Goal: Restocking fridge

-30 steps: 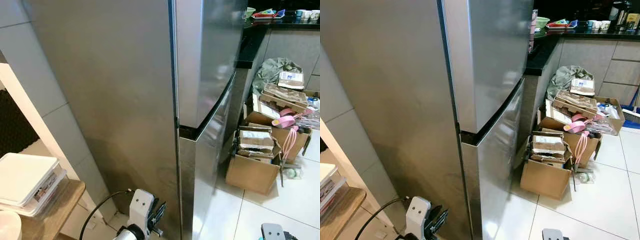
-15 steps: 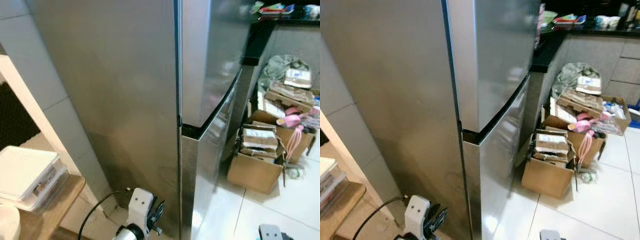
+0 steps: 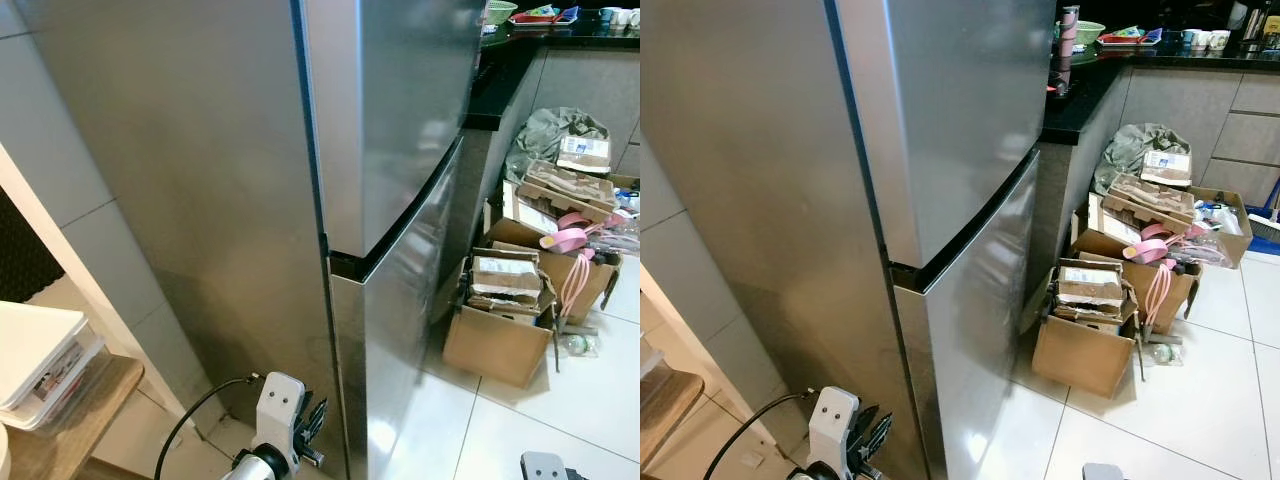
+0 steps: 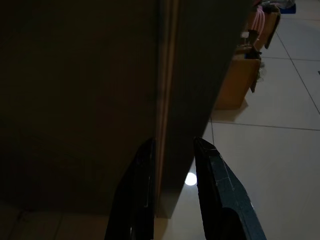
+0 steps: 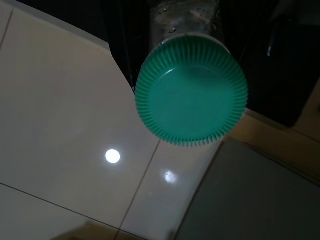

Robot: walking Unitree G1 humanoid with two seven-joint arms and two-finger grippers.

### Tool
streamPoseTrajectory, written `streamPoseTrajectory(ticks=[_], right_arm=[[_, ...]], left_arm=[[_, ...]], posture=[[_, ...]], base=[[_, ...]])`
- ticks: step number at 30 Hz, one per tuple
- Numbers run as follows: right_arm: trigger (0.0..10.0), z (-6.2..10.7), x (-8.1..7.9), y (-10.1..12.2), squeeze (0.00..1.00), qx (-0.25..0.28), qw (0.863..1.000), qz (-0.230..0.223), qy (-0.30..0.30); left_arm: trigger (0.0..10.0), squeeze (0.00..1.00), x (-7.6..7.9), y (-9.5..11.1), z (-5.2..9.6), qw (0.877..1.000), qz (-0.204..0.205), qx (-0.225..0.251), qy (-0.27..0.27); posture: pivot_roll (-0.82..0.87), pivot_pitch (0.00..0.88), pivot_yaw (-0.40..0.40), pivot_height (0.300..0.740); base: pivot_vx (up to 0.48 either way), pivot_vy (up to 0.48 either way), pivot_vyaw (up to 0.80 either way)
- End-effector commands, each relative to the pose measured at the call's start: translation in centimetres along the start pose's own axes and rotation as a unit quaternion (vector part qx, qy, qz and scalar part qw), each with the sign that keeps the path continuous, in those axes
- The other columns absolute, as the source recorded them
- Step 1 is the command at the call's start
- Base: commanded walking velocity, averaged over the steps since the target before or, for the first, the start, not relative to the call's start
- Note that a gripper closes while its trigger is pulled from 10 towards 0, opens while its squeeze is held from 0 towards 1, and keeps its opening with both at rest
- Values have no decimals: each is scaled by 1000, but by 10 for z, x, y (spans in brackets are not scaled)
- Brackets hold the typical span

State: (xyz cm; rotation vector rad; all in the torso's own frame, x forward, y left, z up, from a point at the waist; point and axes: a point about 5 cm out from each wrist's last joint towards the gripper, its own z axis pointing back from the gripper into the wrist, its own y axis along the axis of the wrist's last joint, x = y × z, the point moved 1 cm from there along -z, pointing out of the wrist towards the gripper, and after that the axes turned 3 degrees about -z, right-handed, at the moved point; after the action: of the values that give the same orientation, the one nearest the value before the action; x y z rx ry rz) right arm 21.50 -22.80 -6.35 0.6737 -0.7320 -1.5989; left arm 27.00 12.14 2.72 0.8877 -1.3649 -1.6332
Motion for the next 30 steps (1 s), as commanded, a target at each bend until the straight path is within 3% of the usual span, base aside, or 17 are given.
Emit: streamPoseTrajectory(ticks=[1, 5, 6, 7, 8, 9, 10, 25, 26, 27, 28, 30], right_arm=[[10000, 0, -3, -4, 0, -10, 1000, -5, 0], [10000, -1, -5, -3, 0, -11, 1000, -6, 0], [10000, -1, -5, -3, 0, -11, 1000, -7, -1], [10000, -1, -5, -3, 0, -11, 1000, -7, -1], [10000, -1, -5, -3, 0, -11, 1000, -7, -2], [10000, -1, -5, -3, 0, -11, 1000, -7, -2], [10000, 0, -5, -4, 0, -12, 1000, -8, -3], [10000, 5, 11, -7, 0, -9, 1000, 2, -8], [10000, 5, 12, -7, 0, -8, 1000, 3, -9], [10000, 5, 12, -7, 0, -8, 1000, 3, -9], [10000, 5, 13, -6, 0, -7, 1000, 4, -9], [10000, 5, 15, -5, 0, -5, 1000, 5, -9]], left_arm=[[10000, 0, -1, -4, 4, 1000, 5, -9, 4], [10000, 0, -3, -2, 3, 1000, -1, -8, 2], [9137, 0, -5, -1, 2, 1000, -3, -6, -1], [9137, 0, -5, -1, 2, 1000, -3, -6, -1], [4706, 0, -5, 2, 0, 1000, -4, -3, -6], [4706, 0, -5, 2, 0, 1000, -4, -3, -6], [0, 0, -5, 4, -2, 1000, -1, 2, -11], [0, 0, 5, 18, -24, 999, -3, 15, -32], [2471, 0, 5, 18, -27, 999, -6, 13, -31], [2471, 0, 5, 18, -27, 999, -6, 13, -31], [10000, 0, 4, 19, -28, 999, -11, 10, -29], [10000, 0, 1, 20, -32, 1000, -16, 6, -22]], posture=[[25, 102, 61, 740], [21, 99, 67, 740], [18, 97, 71, 740], [18, 97, 71, 740], [15, 94, 72, 740], [15, 94, 72, 740], [13, 90, 72, 740], [-9, 90, 51, 740], [-10, 90, 51, 740], [-10, 90, 51, 740], [-14, 94, 50, 740], [-19, 101, 48, 740]], base=[[0, 0, 0], [0, 0, 0], [0, 0, 0], [0, 0, 0], [0, 0, 0], [0, 0, 0], [0, 0, 0], [0, 0, 0], [0, 0, 0], [0, 0, 0], [0, 0, 0], [0, 0, 0]])
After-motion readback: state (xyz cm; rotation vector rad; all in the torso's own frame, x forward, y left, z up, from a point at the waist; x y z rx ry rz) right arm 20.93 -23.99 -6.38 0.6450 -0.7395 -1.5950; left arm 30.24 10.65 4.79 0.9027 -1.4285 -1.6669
